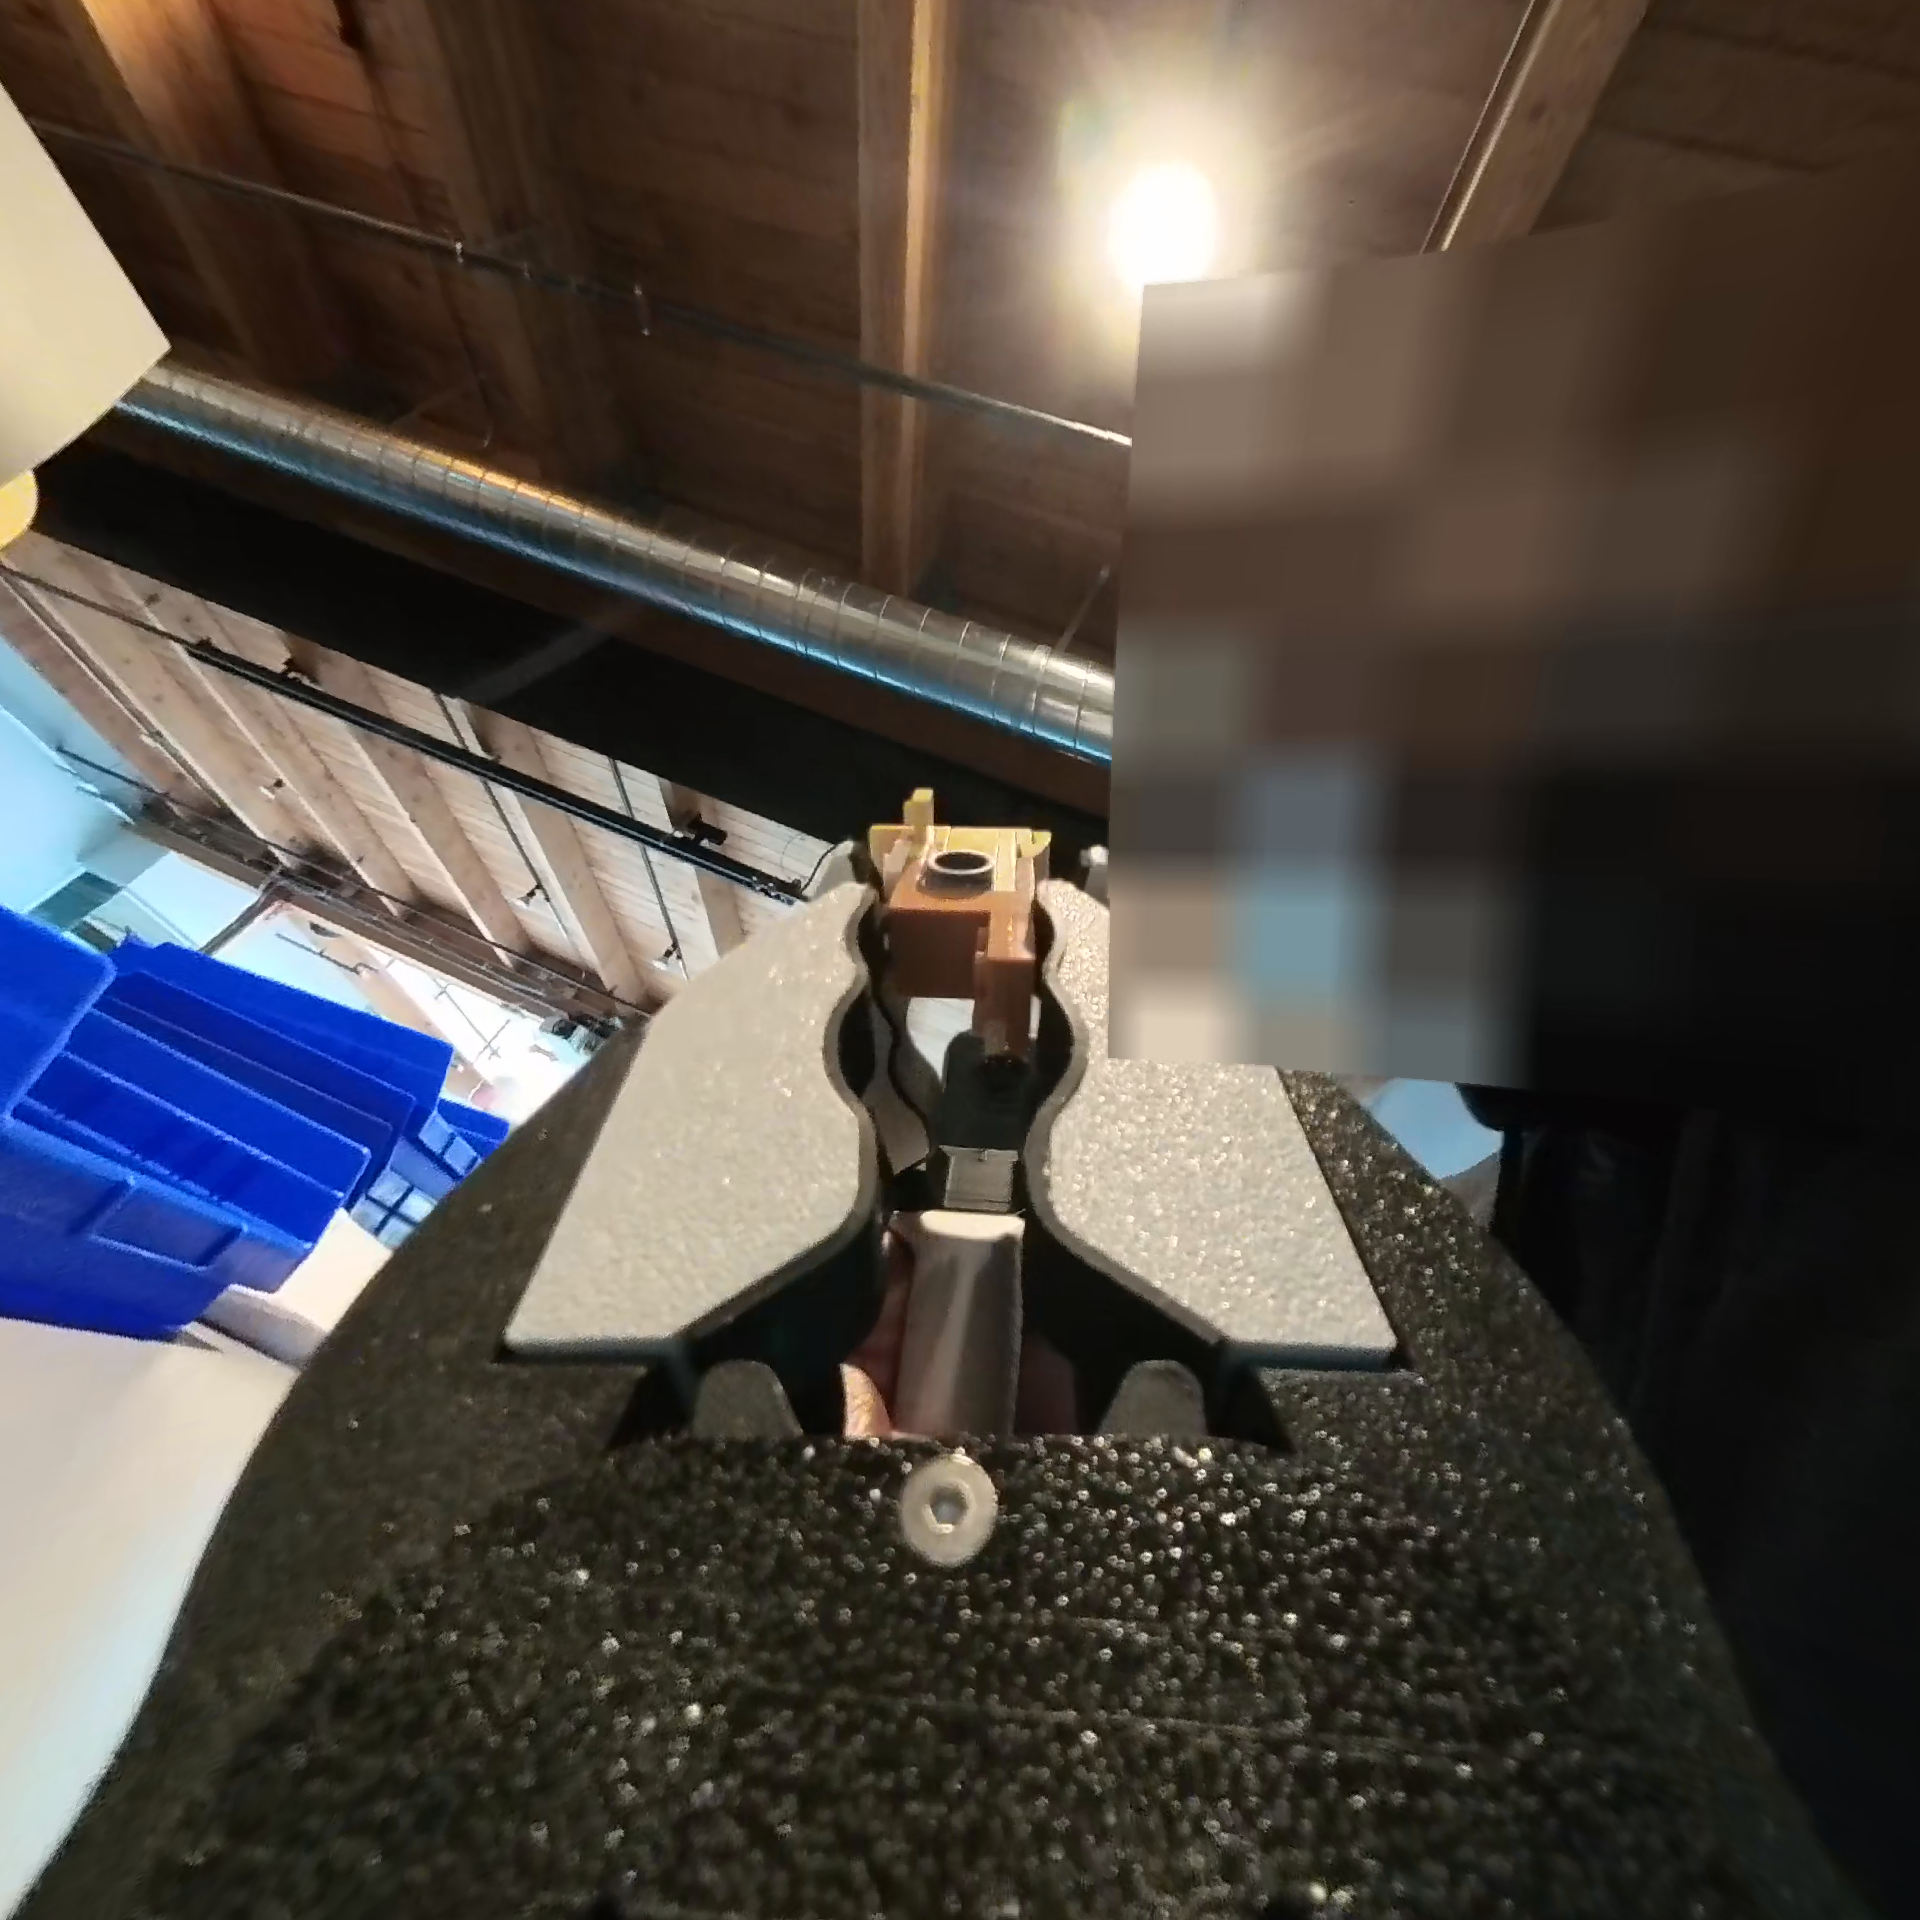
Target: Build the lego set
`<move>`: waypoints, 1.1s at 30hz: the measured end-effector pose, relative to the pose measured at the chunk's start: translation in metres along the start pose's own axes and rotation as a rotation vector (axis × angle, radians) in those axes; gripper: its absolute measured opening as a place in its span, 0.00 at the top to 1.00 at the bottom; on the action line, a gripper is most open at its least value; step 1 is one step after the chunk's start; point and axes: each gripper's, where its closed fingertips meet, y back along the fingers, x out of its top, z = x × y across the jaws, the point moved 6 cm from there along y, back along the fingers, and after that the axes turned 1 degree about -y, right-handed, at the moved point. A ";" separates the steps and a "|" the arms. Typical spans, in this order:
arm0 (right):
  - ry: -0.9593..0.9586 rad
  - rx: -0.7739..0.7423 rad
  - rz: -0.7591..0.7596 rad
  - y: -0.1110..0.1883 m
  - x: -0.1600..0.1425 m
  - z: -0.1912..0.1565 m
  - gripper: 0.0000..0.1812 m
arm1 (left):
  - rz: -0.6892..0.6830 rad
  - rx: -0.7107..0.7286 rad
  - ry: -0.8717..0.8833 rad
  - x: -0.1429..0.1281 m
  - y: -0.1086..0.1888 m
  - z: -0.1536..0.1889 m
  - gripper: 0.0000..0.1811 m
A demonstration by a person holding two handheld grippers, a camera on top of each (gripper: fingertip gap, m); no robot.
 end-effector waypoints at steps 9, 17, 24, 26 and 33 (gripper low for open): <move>0.006 0.002 0.019 0.001 0.000 0.000 0.79 | -0.026 0.000 -0.014 -0.003 0.001 -0.001 0.86; -0.013 0.006 0.046 0.004 -0.002 0.001 0.81 | -0.049 -0.012 -0.026 -0.006 0.003 -0.001 0.86; -0.011 0.021 0.041 0.006 -0.004 0.001 0.82 | -0.068 -0.010 -0.054 -0.007 0.006 -0.001 0.86; -0.012 0.039 0.033 0.007 -0.003 0.002 0.82 | -0.090 -0.007 -0.071 -0.007 0.006 0.000 0.86; -0.033 0.110 0.025 0.015 0.011 0.010 0.82 | -0.180 -0.012 -0.155 -0.004 0.007 0.002 0.83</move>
